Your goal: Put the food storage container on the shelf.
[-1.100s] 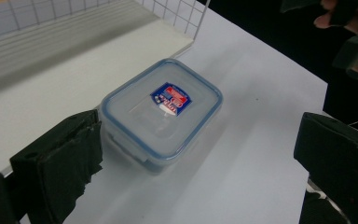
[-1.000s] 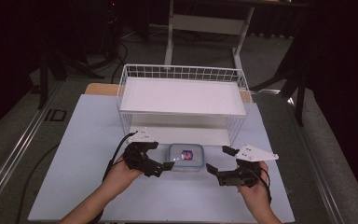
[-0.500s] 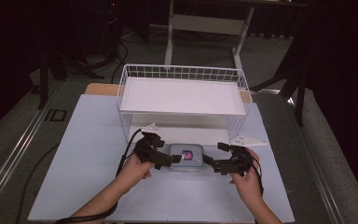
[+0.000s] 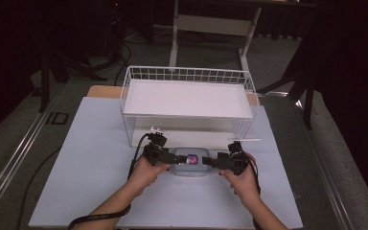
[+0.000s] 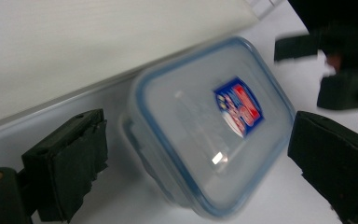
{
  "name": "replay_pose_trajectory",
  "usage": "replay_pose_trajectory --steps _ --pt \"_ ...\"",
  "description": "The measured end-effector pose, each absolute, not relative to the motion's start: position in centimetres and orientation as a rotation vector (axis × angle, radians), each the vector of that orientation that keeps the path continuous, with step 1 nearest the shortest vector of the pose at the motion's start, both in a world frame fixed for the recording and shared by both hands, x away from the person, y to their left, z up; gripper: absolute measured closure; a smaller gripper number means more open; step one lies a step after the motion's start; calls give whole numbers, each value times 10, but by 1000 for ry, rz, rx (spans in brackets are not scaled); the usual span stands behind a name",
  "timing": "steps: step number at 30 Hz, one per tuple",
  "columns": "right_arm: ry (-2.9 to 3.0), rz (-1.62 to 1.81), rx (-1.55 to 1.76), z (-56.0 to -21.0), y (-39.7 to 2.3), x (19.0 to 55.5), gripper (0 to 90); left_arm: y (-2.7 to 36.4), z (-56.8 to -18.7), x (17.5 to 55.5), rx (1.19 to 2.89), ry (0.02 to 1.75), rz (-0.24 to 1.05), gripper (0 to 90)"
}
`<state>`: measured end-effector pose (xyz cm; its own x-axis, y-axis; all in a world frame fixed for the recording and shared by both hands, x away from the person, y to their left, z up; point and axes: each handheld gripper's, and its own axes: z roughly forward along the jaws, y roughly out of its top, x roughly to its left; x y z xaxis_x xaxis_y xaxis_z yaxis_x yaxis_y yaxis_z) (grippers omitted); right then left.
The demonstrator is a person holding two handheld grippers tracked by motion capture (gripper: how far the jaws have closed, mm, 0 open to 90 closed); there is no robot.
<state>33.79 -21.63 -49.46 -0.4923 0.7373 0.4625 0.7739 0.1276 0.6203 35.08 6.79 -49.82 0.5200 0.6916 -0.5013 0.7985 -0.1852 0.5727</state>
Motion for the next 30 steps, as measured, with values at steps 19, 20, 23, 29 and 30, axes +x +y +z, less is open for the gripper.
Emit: replay_pose_trajectory --steps 19,20,23,29,30 --pt "-2094 -1153 -1642 -515 -208 352 300 67 -522 354 1867 1320 -356 274" --pt "-2094 -1153 -1642 -515 -208 352 300 67 -522 354 1867 1320 -356 274" --pt "-2061 -1142 -1650 -516 -208 353 345 67 -523 353 1866 1318 -356 266" --pt "-2064 -1119 -1643 -516 -207 353 348 66 -521 353 1883 1307 -340 284" --pt "-2066 -1107 -1647 -515 -207 352 348 67 -519 352 1877 1315 -336 305"
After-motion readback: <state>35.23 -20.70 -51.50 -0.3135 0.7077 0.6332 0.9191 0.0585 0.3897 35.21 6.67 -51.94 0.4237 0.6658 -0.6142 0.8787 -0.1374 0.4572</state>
